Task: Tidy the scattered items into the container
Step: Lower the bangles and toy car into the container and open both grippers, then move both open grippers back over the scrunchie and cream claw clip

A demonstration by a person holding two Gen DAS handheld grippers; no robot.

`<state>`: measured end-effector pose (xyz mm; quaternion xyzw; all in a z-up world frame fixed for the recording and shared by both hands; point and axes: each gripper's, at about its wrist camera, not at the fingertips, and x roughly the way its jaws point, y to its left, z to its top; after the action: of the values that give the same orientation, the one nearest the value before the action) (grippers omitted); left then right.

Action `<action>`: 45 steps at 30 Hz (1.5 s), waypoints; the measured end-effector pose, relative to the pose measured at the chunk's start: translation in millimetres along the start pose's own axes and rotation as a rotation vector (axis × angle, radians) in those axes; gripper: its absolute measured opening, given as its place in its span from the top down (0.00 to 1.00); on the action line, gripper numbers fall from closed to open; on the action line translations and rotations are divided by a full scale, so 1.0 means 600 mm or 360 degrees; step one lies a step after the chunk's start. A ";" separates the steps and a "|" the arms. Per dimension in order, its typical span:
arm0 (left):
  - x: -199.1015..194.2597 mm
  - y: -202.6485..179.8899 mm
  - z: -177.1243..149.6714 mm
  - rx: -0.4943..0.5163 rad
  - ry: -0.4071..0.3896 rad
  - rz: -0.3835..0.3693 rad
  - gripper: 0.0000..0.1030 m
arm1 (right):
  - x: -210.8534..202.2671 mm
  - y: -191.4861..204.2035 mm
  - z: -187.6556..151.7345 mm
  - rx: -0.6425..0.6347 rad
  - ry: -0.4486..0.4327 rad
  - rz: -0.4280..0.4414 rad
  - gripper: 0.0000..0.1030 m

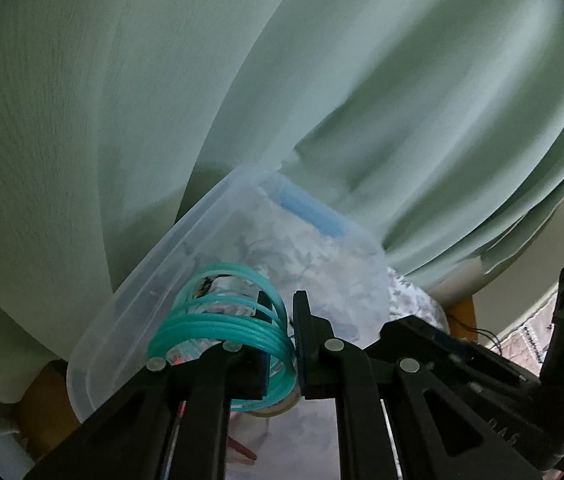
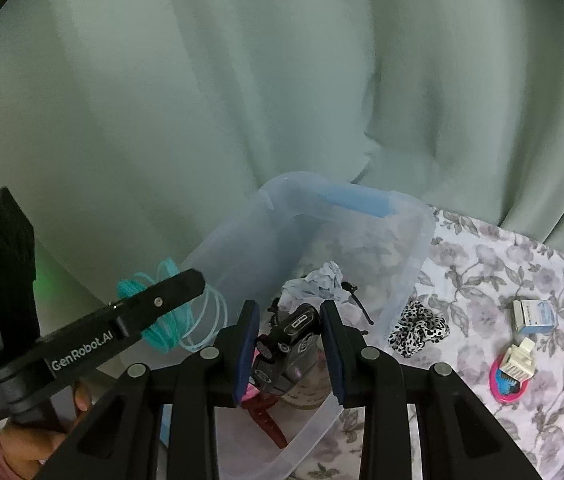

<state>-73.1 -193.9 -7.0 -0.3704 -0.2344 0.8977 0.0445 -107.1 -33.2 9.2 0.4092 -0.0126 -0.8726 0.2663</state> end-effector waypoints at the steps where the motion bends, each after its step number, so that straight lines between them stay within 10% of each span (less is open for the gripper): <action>1: 0.004 -0.001 -0.002 0.0007 0.0017 0.0007 0.91 | 0.005 -0.003 0.001 0.0009 0.0004 0.0000 0.67; 15: 0.011 0.009 -0.009 -0.0001 0.0132 0.0155 0.49 | 0.001 -0.023 -0.002 0.0050 -0.0007 0.0012 0.56; 45: -0.079 -0.183 -0.052 0.0411 -0.0005 0.0358 0.42 | -0.188 -0.125 -0.082 0.0281 -0.0277 0.0079 0.50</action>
<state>-27.9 -96.6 54.3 -0.3841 -0.0742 0.9202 -0.0093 -46.7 94.1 38.3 0.3535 -0.1225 -0.8934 0.2487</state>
